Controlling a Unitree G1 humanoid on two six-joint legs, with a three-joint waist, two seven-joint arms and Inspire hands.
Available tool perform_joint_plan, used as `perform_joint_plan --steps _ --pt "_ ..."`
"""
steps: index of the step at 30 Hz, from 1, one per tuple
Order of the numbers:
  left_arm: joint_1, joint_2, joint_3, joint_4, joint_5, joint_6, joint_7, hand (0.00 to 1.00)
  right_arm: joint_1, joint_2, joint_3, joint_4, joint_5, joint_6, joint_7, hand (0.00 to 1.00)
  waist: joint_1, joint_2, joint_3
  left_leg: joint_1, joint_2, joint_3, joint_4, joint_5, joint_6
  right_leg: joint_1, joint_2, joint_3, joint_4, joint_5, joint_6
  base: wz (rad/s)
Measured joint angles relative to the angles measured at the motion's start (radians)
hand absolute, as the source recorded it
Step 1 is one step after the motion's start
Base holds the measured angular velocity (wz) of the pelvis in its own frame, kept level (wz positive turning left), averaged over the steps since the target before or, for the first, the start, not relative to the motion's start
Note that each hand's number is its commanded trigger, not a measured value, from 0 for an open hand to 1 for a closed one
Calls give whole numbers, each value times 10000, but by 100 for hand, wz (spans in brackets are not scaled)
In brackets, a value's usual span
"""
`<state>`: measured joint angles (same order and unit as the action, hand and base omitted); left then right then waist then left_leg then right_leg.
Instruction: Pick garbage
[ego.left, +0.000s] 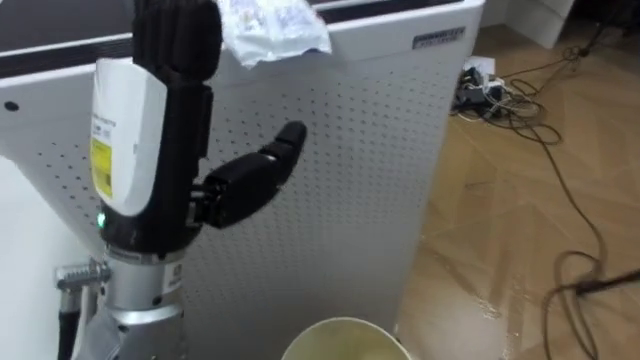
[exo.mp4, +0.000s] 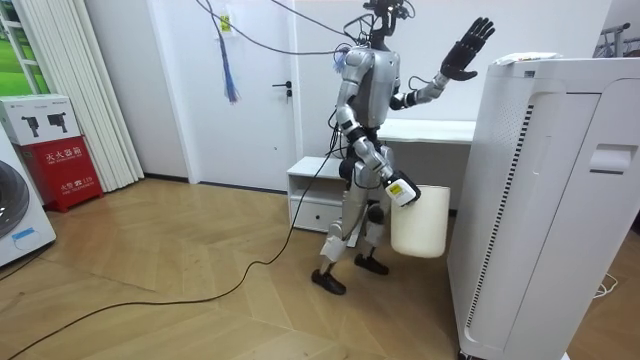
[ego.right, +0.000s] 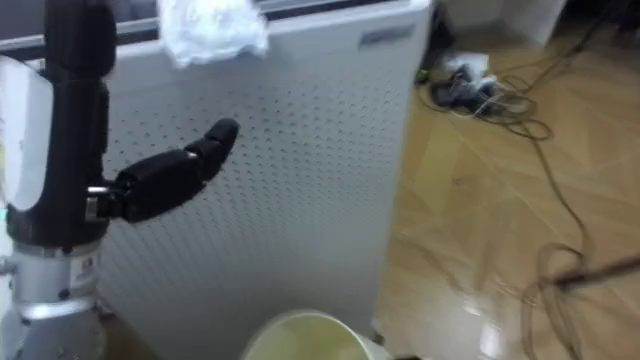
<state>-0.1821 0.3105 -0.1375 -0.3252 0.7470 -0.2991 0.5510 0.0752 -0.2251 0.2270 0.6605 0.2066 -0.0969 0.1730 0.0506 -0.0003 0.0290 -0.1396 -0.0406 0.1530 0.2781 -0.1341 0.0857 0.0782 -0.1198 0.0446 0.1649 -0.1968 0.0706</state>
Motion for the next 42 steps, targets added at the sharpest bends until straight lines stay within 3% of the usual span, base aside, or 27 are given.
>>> perform_joint_plan --steps 2,3,6,9,11,15,28,42 --pt "-18 154 0 46 83 333 34 0 140 4 1 -106 -216 96 68 100 33 54 -19 224 -69 -59 -44 -5 -6 76 31 -107 -297 146 -28 -35" --pt "-40 150 2 53 90 456 33 0 187 -51 0 -217 -277 201 91 100 -64 180 -87 234 -104 -174 -59 -29 -31 106 29 -194 -317 202 22 -26" --pt "-340 148 -9 258 114 549 -168 0 183 -72 4 -272 -293 472 153 100 -275 454 -164 383 -76 -175 -244 -29 -34 128 90 -290 -300 204 29 -9" --pt "-399 166 -77 272 331 680 -226 0 229 -226 81 -272 -291 670 262 100 -399 545 -175 629 -54 -178 -281 -1 -106 310 148 -525 -248 203 30 -11" --pt "-427 167 -77 295 329 704 -230 0 229 -254 80 -273 -292 692 348 100 -475 553 -177 717 -24 -176 -299 16 -147 351 170 -772 -212 204 23 -5" --pt "-460 166 -75 314 332 735 -306 0 230 -279 68 -273 -472 775 490 100 -474 557 -172 800 39 -127 -406 122 -279 275 221 -782 -136 195 -19 -5" --pt "-456 166 -47 300 765 754 -757 0 225 -246 99 -523 -605 778 703 100 -410 481 -182 822 53 -117 -520 168 -249 253 226 -932 -130 202 -37 0" --pt "-446 205 -49 465 1295 1438 -1503 0 220 -157 88 -595 -1087 853 714 100 -429 364 -199 856 98 -80 -576 156 -264 238 210 -1349 -100 223 -68 0"
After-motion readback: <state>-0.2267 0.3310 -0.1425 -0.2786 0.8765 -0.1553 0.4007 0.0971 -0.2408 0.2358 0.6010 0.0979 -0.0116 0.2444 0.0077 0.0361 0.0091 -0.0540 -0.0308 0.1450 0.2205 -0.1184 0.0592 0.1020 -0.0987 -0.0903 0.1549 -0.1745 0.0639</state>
